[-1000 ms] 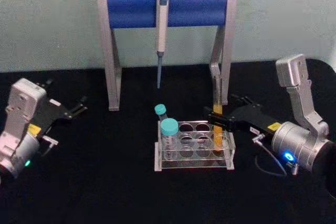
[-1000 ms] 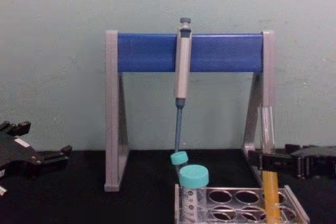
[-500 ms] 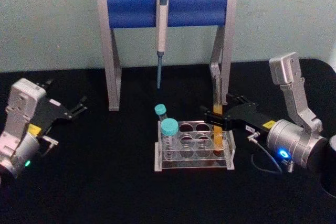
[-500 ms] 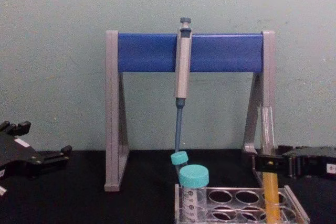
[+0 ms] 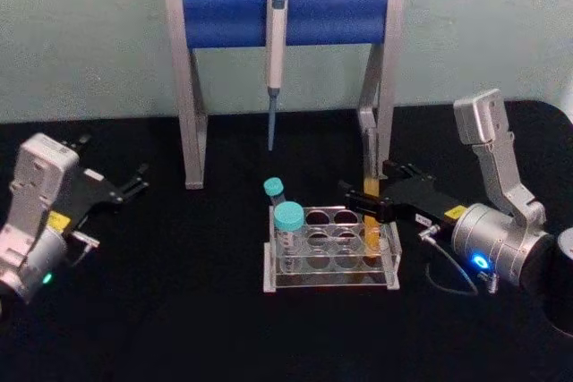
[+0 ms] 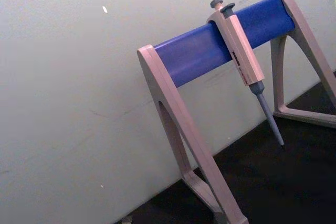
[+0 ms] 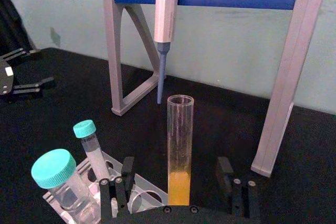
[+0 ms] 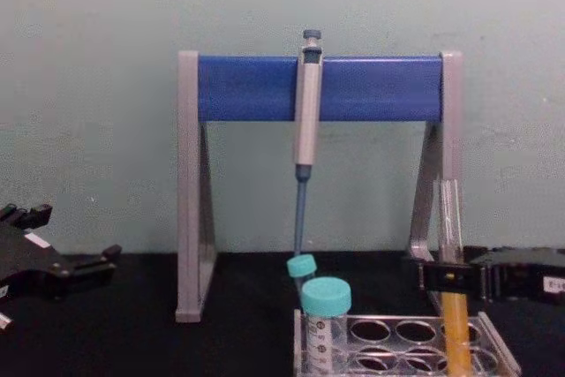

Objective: Pick up the test tube from the test tube rack, shake it, then place it back into the test tube rack.

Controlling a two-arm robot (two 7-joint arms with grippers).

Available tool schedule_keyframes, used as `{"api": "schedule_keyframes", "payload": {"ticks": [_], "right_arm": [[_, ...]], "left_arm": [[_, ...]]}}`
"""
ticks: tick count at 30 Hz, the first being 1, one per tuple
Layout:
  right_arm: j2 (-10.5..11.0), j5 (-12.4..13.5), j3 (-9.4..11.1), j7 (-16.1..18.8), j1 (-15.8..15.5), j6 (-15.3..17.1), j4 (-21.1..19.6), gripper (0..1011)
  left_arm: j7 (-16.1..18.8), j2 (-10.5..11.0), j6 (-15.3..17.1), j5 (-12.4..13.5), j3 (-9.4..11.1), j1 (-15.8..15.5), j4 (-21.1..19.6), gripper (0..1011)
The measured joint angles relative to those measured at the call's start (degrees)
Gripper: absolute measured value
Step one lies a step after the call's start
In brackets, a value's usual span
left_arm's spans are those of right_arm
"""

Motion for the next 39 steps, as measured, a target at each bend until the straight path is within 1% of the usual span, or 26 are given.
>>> {"api": "schedule_keyframes", "payload": {"ticks": [12,15,20,22,23,25,26,28,29,31,33,34,35,37,38,39], "right_arm": [[0.00,0.08,0.09,-0.07,-0.01,-0.02,-0.02,1000],[0.00,0.11,0.10,-0.08,-0.02,-0.02,-0.03,942],[0.00,0.13,0.13,-0.11,-0.06,-0.02,-0.06,817],[0.00,0.14,0.15,-0.12,-0.07,-0.02,-0.07,742],[0.00,0.15,0.15,-0.12,-0.07,-0.02,-0.08,730],[0.00,0.16,0.16,-0.14,-0.07,-0.02,-0.09,645],[0.00,0.16,0.15,-0.14,-0.07,-0.02,-0.09,645],[0.00,0.18,0.15,-0.15,-0.08,-0.02,-0.10,542],[0.00,0.18,0.15,-0.15,-0.07,-0.02,-0.10,531],[0.00,0.19,0.15,-0.15,-0.07,-0.02,-0.10,478],[0.00,0.20,0.16,-0.15,-0.07,-0.03,-0.10,396],[0.00,0.20,0.15,-0.15,-0.08,-0.02,-0.11,383],[0.00,0.20,0.15,-0.15,-0.08,-0.02,-0.10,323],[0.00,0.20,0.15,-0.16,-0.08,-0.02,-0.10,258],[0.00,0.21,0.15,-0.16,-0.07,-0.03,-0.10,258],[0.00,0.20,0.15,-0.16,-0.08,-0.02,-0.10,226]], "left_arm": [[0.00,0.00,0.00,0.00,0.00,0.00,0.00,1001],[0.00,0.00,0.00,0.00,0.00,0.00,0.00,1001],[0.00,0.00,0.00,0.00,0.00,0.00,0.00,1001],[0.00,0.00,0.00,0.00,0.00,0.00,0.00,1001],[0.00,0.00,0.00,0.00,0.00,0.00,0.00,1001],[0.00,0.00,0.00,0.00,0.00,0.00,0.00,1002],[0.00,0.00,0.00,0.00,0.00,0.00,0.00,1001],[0.00,0.00,0.00,0.00,0.00,0.00,0.00,1001],[0.00,0.00,0.00,0.00,0.00,0.00,0.00,1001],[0.00,0.00,0.00,0.00,0.00,0.00,0.00,1001],[0.00,0.00,0.00,0.00,0.00,0.00,0.00,1002],[0.00,0.00,0.00,0.00,0.00,0.00,0.00,1001],[0.00,0.00,0.00,0.00,0.00,0.00,0.00,1001],[0.00,0.00,0.00,0.00,0.00,0.00,0.00,1001],[0.00,0.00,0.00,0.00,0.00,0.00,0.00,1001],[0.00,0.00,0.00,0.00,0.00,0.00,0.00,1001]]}}
